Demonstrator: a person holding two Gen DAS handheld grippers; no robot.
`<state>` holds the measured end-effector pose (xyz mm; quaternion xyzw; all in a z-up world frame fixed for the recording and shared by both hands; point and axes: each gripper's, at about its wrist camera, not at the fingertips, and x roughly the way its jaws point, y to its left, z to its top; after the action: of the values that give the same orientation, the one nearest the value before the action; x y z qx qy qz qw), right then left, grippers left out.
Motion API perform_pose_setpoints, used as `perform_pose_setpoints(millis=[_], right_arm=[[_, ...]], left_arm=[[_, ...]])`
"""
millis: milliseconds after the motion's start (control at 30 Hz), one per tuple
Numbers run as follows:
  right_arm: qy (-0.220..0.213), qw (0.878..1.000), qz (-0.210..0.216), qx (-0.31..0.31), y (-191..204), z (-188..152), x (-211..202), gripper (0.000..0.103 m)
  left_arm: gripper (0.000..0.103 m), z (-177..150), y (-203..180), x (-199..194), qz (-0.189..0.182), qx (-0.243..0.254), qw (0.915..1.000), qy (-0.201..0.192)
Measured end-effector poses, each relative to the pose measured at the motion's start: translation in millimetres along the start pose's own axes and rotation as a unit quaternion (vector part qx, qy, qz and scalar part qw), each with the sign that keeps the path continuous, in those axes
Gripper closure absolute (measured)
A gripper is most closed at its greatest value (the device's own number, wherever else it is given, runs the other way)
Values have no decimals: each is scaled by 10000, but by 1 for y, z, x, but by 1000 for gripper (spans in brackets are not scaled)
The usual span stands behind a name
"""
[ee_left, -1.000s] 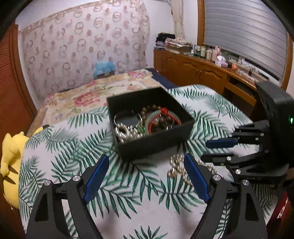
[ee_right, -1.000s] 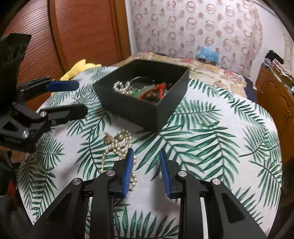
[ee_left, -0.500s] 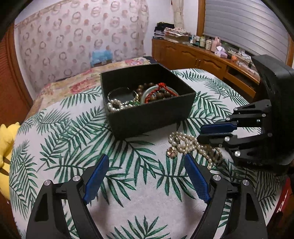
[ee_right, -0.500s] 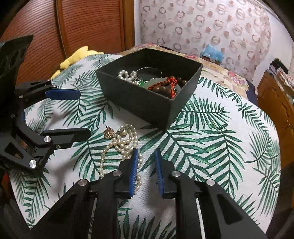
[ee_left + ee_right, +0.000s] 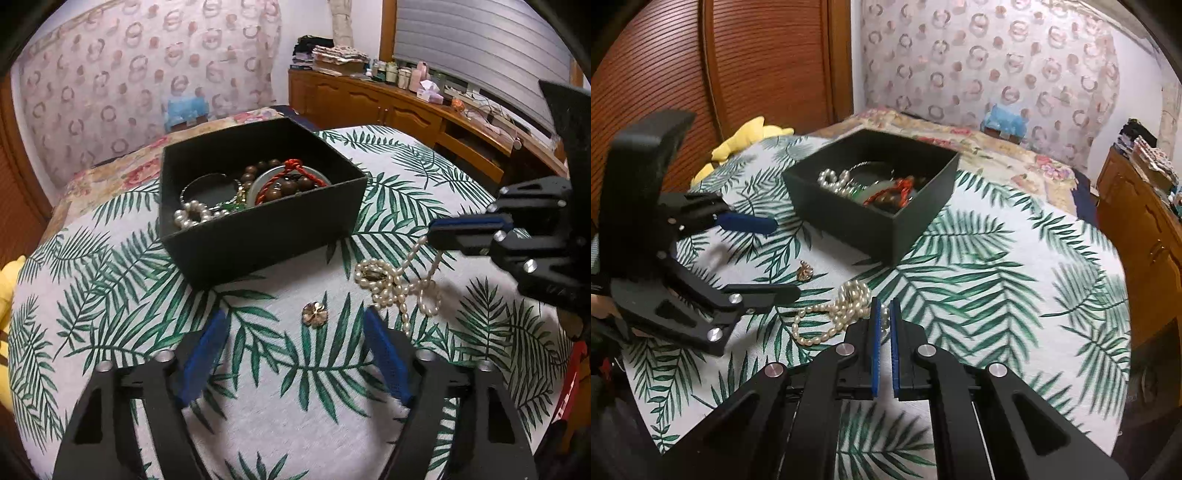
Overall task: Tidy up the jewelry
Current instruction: 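Grasp the small gold flower piece with the left tool while the right grasps the pearl strand, then lift the flower piece and pearl strand over the black box, lower them in, open both tools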
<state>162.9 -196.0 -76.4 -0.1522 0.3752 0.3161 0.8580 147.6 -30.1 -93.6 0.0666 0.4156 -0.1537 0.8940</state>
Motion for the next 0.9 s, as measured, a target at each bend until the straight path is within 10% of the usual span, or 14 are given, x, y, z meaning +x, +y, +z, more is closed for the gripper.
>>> perform_pose_setpoints(millis=[633,900], right_arm=[[-291,9995,-99,48,-7,8,-24,97],[-445,9990,-59,-1,-1,15,-37,98]], left_arm=[[89,3,-10,10,-45,167,9998,51],[89,2,-7,-8,-54,102,9997,-195]])
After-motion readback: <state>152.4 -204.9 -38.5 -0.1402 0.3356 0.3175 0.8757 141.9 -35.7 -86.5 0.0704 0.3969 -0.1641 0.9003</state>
